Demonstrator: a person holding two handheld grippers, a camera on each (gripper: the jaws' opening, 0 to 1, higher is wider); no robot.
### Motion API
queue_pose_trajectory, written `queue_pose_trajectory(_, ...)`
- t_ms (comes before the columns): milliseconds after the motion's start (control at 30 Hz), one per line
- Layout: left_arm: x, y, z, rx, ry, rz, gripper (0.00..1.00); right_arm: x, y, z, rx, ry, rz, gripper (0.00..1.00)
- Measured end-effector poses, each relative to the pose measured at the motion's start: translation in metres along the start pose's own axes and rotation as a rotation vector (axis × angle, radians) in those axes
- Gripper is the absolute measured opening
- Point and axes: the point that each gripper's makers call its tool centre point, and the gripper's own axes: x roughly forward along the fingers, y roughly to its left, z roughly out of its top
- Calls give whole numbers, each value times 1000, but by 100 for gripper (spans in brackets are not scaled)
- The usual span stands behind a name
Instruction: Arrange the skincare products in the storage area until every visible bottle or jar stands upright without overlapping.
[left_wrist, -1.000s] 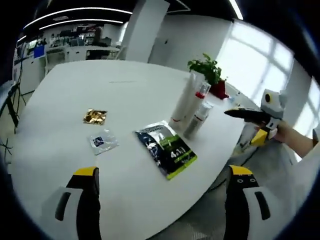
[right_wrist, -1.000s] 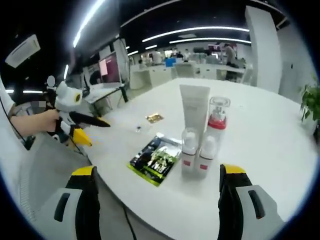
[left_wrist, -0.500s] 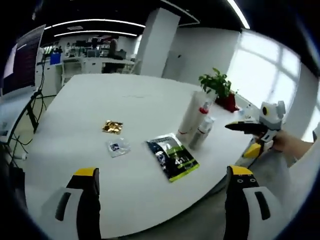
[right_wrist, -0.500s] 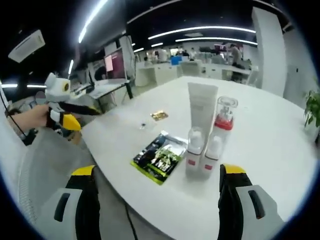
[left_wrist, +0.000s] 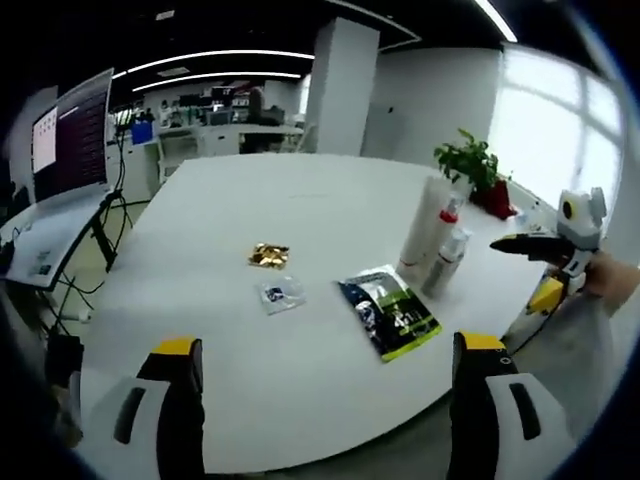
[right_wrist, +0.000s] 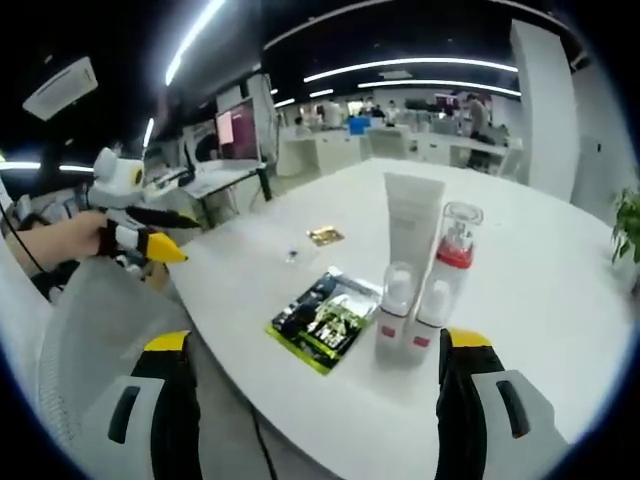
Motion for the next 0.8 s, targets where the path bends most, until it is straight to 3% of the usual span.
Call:
queue_pose_trajectory(200, 2, -1, 1, -10, 4, 15, 99, -3, 2, 3, -38, -10, 0, 97)
queue_pose_trajectory(433, 7, -21, 9, -22, -28, 30, 96, -3, 1, 7, -22, -32, 1, 98)
queue_pose_trajectory(533, 8, -21, 7, -23, 1, 36, 97, -4, 1, 8, -16, -43, -1, 98)
queue_pose_trajectory(800, 19, -18, 19, 18, -18, 48, 95, -1, -2, 5, 21, -32, 2, 98)
